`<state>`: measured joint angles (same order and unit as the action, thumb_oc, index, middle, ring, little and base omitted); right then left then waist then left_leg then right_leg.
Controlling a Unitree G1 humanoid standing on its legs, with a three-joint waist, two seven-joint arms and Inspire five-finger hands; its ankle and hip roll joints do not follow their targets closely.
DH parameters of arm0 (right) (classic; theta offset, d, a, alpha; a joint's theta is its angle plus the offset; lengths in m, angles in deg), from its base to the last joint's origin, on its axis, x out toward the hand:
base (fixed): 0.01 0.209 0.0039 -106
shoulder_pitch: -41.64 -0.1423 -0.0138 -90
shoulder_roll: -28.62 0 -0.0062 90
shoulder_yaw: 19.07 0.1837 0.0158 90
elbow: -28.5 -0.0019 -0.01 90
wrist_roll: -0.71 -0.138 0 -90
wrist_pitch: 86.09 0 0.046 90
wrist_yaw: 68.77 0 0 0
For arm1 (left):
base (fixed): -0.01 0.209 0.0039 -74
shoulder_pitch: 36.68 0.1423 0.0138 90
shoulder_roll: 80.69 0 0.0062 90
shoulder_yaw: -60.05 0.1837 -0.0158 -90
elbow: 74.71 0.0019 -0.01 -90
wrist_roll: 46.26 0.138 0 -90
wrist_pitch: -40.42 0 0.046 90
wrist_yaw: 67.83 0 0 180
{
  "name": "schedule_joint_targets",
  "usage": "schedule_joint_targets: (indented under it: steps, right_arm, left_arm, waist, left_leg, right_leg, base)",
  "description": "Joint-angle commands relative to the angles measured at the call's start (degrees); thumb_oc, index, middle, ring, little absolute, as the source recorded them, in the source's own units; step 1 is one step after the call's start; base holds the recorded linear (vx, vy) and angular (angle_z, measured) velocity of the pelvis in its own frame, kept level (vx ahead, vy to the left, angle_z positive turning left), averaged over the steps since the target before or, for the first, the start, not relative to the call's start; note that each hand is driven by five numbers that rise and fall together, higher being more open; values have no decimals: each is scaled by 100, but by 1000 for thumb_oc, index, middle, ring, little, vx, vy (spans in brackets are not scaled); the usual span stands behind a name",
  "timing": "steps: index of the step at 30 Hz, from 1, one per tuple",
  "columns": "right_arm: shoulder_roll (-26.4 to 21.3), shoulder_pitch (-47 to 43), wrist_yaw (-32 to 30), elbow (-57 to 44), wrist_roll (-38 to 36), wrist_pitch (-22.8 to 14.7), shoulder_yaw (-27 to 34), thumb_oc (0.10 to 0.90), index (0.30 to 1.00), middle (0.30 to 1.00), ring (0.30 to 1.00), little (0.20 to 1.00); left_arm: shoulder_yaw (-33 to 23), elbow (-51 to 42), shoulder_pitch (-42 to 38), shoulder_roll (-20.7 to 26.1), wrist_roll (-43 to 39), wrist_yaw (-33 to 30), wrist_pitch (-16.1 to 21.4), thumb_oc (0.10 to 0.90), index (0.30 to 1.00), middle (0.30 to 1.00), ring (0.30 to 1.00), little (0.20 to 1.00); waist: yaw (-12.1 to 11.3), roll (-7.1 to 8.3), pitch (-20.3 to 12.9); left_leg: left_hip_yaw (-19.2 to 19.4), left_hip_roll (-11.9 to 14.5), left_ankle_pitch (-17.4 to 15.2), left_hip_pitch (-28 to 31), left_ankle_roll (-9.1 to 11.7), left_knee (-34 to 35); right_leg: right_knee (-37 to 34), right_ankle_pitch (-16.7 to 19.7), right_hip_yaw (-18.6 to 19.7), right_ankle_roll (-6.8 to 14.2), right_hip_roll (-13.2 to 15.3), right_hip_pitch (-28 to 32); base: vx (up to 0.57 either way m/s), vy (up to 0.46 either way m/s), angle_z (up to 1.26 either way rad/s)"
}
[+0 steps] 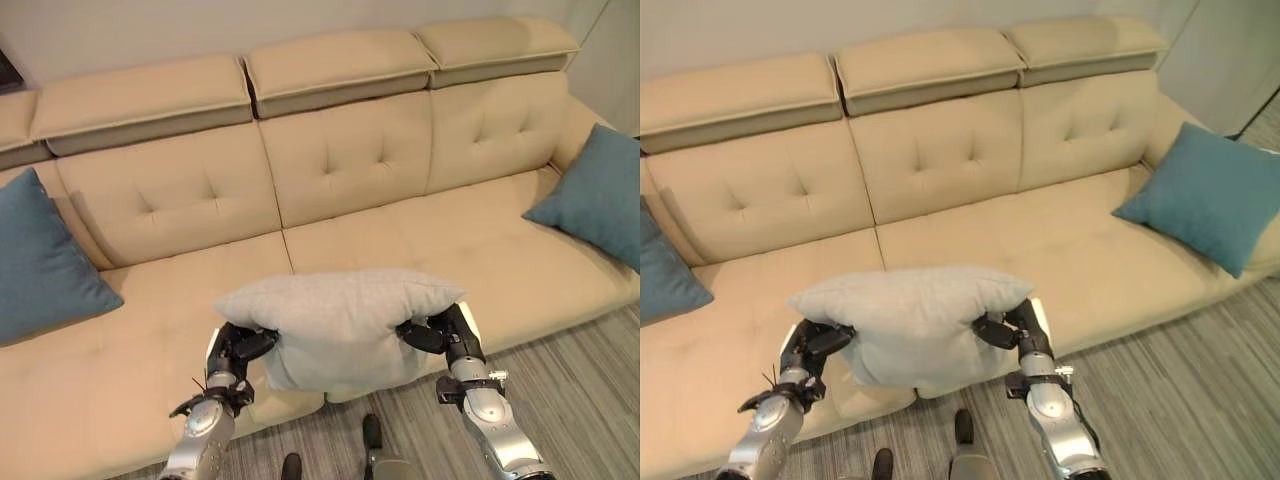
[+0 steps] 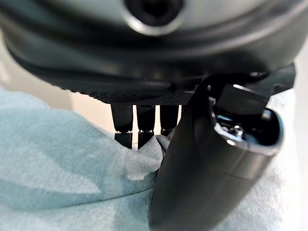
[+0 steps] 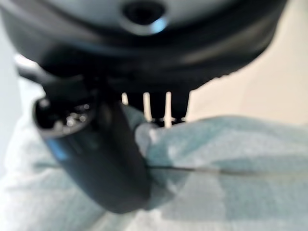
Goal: Pick up all the scattered cushions and arrange them neatly on the sofa.
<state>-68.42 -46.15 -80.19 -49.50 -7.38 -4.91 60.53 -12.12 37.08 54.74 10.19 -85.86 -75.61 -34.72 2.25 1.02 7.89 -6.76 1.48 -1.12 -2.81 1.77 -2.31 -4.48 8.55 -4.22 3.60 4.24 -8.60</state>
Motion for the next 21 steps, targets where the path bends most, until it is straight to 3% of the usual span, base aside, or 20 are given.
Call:
schedule_joint_targets:
  steps: [1, 2, 4, 7, 11, 16, 19, 21]
  right_arm:
    - [120, -752, 264, -1198, -40, -981, -297, 400, 300, 300, 300, 300]
    - [120, -756, 264, -1196, -41, -982, -297, 400, 300, 300, 300, 300]
    - [60, -720, 240, -1249, -53, -968, -269, 400, 300, 300, 300, 300]
    - [42, -669, 214, -1286, -19, -962, -213, 400, 300, 300, 300, 300]
    - [58, -647, 123, -1281, -71, -917, -152, 400, 300, 300, 300, 300]
    - [132, -592, 166, -1273, -50, -895, -172, 400, 300, 300, 300, 300]
    - [203, -590, 231, -1257, 28, -858, -222, 400, 300, 300, 300, 300]
    - [261, -666, 243, -1214, 45, -835, -251, 400, 300, 300, 300, 300]
  left_arm:
    - [820, -968, -941, -396, 267, 760, 539, 400, 300, 300, 300, 300]
    - [820, -968, -944, -397, 267, 760, 539, 400, 300, 300, 300, 300]
    - [867, -968, -944, -407, 286, 809, 523, 400, 300, 300, 300, 300]
    - [895, -930, -941, -417, 346, 830, 490, 400, 300, 300, 300, 300]
    - [948, -907, -1030, -412, 444, 766, 432, 400, 300, 300, 300, 300]
    - [928, -1003, -910, -347, 468, 760, 404, 400, 300, 300, 300, 300]
    - [897, -1063, -867, -266, 504, 760, 374, 400, 300, 300, 300, 300]
    - [849, -1095, -846, -215, 503, 735, 388, 400, 300, 300, 300, 300]
  waist:
    - [28, 241, -186]
    - [42, 231, -189]
    - [77, 243, -160]
    - [94, 234, -223]
    - [48, 239, -270]
    - [-22, 247, -401]
    - [-87, 320, -462]
    - [-110, 299, -475]
  left_leg:
    - [528, 10, -455, -557, 199, -1407]
    - [512, 15, -472, -589, 201, -1450]
    - [979, 214, -469, -736, 120, -1549]
    - [1201, 205, -426, -794, 53, -1222]
    - [1708, 74, 109, -1354, 92, -705]
    - [1515, 26, 141, -1081, 26, -389]
    - [1576, -82, -45, -761, -163, -281]
    - [1657, -105, -119, -619, -273, -208]
  right_leg:
    - [638, -989, -110, 146, 131, 489]
    - [636, -988, -125, 145, 124, 485]
    - [525, -1119, -319, 41, 93, 696]
    - [451, -1178, -445, 25, 61, 807]
    - [326, -1348, -548, 25, -124, 1078]
    - [444, -1500, -523, 88, -153, 1196]
    - [989, -1619, -432, 215, 14, 1175]
    - [1539, -1452, -436, 381, 162, 901]
  base:
    - [-44, -122, 62]
    - [1, -142, 66]
    - [47, -113, 40]
    - [139, -45, 52]
    - [152, -3, 39]
    - [211, 82, -15]
    - [205, 165, -7]
    - [102, 157, -18]
